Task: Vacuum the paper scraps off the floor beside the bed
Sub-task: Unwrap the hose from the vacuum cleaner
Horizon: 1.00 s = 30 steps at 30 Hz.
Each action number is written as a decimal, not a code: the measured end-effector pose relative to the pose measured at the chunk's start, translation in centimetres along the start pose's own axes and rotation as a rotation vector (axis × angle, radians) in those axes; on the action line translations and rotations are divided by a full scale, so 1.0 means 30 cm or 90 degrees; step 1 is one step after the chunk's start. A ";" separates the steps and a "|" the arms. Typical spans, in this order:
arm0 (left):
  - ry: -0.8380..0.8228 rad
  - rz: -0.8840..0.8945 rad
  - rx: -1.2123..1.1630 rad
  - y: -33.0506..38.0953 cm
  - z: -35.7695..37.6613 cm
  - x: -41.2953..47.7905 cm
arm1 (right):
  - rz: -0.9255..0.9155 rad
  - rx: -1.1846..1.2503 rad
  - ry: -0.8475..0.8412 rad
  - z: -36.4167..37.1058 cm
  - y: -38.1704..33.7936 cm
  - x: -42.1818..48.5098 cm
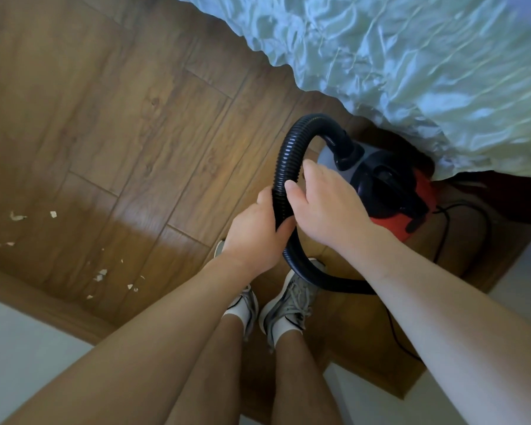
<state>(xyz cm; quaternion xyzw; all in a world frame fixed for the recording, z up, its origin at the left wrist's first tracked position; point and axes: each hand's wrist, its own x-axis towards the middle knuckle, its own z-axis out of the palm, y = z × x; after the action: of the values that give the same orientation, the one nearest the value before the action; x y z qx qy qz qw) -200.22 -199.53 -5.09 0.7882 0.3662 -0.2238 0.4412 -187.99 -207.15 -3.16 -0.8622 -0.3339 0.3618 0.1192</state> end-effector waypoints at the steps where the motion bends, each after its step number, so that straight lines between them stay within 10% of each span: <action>1: 0.002 0.008 -0.006 -0.003 -0.005 0.000 | 0.016 0.026 -0.007 -0.003 -0.008 0.006; 30: 0.042 -0.033 -0.300 -0.044 0.087 -0.126 | 0.098 0.326 0.093 -0.061 -0.075 0.106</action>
<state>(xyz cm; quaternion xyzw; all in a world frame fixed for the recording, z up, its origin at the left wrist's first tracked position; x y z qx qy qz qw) -203.71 -202.75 -4.58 0.6605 0.4425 -0.1176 0.5950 -186.15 -203.30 -2.59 -0.8506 -0.1554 0.3792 0.3296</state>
